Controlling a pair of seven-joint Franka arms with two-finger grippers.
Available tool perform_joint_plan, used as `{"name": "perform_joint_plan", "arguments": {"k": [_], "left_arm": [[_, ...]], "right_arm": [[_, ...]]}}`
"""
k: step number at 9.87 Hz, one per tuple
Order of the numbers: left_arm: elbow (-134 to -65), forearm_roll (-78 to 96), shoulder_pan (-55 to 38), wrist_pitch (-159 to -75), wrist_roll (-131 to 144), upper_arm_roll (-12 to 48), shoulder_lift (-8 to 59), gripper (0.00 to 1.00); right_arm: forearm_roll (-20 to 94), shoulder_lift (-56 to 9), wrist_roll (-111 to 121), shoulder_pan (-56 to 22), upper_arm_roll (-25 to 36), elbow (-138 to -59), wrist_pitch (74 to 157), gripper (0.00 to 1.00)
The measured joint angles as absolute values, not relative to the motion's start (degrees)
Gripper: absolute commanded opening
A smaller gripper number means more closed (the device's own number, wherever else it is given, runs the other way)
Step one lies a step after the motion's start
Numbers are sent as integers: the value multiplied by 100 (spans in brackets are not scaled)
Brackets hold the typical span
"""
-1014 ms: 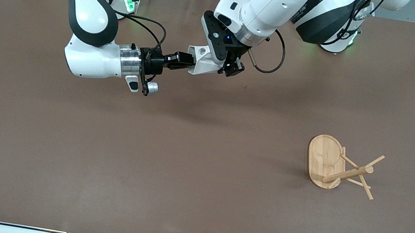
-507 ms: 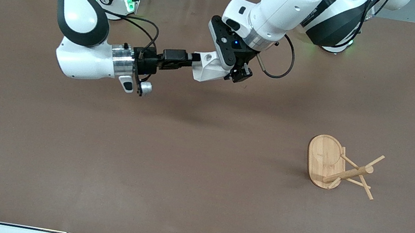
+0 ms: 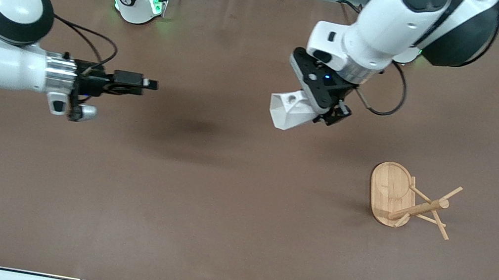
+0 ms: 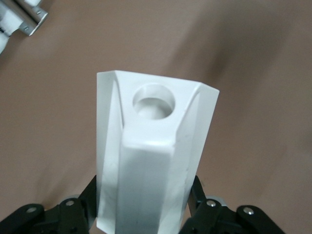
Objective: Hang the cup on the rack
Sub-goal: 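Carry the cup with the left gripper while the right gripper withdraws, then lower the cup with the left gripper onto a rack dowel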
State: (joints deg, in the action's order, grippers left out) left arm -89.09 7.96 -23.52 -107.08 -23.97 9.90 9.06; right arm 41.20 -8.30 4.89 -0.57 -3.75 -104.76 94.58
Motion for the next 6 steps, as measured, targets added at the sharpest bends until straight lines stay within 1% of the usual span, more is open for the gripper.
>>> {"name": "perform_joint_plan", "arguments": {"k": [2,4,6], "left_arm": [[-8810,796,-1986,-10662,-1981,982,862,0],[-8852,798,-1750,-10600,-1542,976,870,0],[-9212,806,-1599,-10551,-1000,934,849,0]], "right_arm": [[2489,-718,175,-52,-145,-10054,9343,100],[1330,-629,122,-53,-49,-9620,9284,100],[405,-500,61,-70,-47,-9302,9267,100]]}}
